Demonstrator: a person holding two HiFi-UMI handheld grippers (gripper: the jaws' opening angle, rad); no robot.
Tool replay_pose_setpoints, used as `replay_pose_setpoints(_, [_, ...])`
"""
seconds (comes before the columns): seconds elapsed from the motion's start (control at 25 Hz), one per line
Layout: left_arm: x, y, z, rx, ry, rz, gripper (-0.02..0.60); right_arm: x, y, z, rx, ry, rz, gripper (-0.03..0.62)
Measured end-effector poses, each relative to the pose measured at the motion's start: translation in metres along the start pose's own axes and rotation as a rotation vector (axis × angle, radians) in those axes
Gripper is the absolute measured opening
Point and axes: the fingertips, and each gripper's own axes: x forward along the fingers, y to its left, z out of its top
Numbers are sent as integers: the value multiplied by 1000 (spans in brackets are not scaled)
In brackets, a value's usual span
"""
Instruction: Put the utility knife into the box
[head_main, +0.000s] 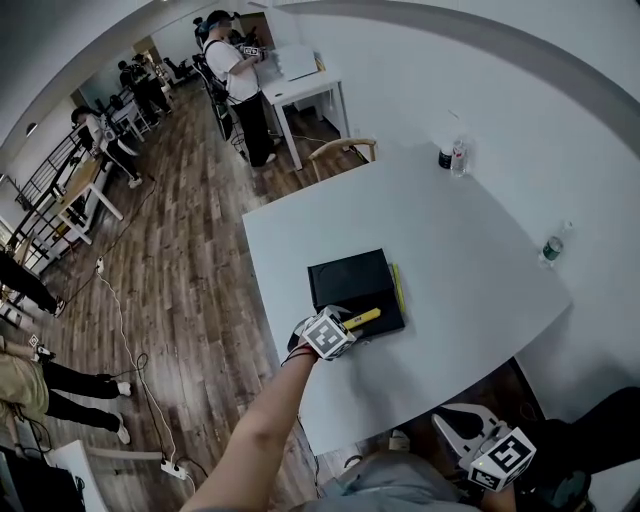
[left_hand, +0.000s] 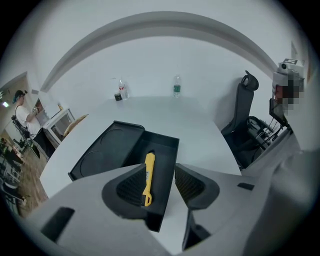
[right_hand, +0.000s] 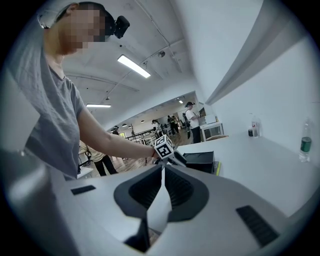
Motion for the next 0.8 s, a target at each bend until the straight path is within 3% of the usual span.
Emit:
replay_pose_setpoints(0.2, [-16, -4, 8, 5, -31, 21, 147, 1, 6, 4, -16, -14, 12, 35])
replay_pose_setpoints(0.4, [-24, -8, 7, 15, -51, 55, 27, -3, 11, 6, -30, -27, 13, 35])
replay_pose_setpoints(0.64, [-40, -28, 8, 30, -81, 47, 17, -7, 16, 8, -42, -43, 8, 35])
replay_pose_setpoints(0.8, [-66, -45, 18, 16, -144, 37, 17, -8, 20, 10, -51, -54, 12, 35])
